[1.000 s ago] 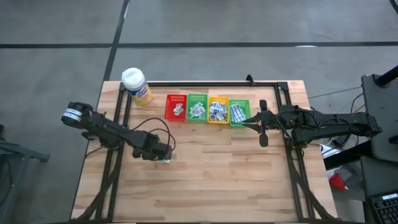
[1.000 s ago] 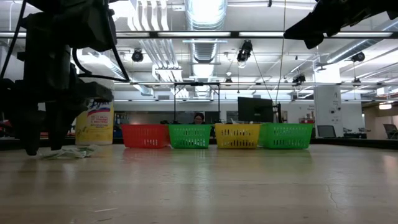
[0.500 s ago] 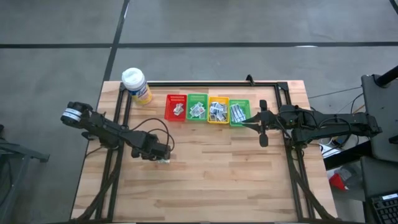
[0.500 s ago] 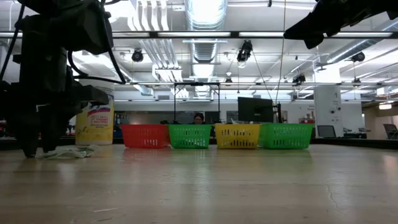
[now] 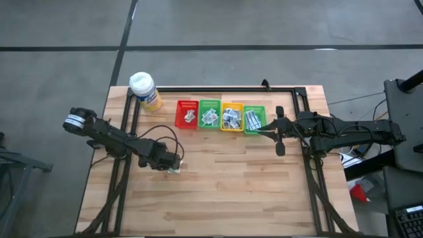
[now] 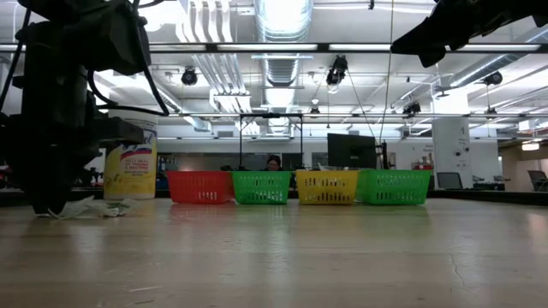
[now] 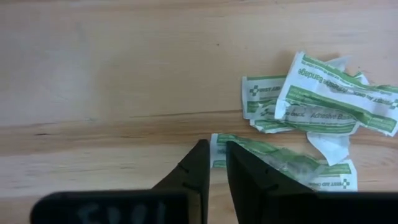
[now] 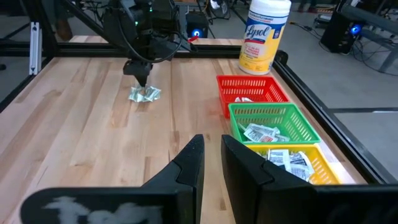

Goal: Pick & Place First Aid Supplies
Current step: Put the green bandage into the red bin

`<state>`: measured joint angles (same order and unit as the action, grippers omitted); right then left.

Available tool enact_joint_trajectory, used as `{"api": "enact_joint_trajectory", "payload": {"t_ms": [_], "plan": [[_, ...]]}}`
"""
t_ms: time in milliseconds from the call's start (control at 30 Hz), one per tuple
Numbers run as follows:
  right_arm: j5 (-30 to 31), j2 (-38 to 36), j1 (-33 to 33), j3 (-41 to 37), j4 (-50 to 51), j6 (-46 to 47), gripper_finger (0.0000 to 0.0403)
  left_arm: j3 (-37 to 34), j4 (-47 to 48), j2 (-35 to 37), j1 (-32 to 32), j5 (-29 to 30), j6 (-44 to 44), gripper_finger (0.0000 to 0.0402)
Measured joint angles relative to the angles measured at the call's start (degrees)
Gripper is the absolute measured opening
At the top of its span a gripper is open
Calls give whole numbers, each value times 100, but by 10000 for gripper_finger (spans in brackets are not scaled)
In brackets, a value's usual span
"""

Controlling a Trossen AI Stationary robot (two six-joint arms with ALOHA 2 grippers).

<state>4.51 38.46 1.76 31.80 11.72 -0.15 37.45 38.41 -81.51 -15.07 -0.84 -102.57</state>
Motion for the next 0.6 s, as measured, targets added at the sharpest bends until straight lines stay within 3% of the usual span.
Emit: {"api": "enact_joint_trajectory", "payload": {"t_ms": [267, 600], "plan": [[0, 0, 0, 0, 1, 1, 52, -2, -45, -5, 0, 24, 115, 3], [0, 0, 0, 0, -2, -2, 52, -1, 33, -10, 0, 43, 364, 1]]}}
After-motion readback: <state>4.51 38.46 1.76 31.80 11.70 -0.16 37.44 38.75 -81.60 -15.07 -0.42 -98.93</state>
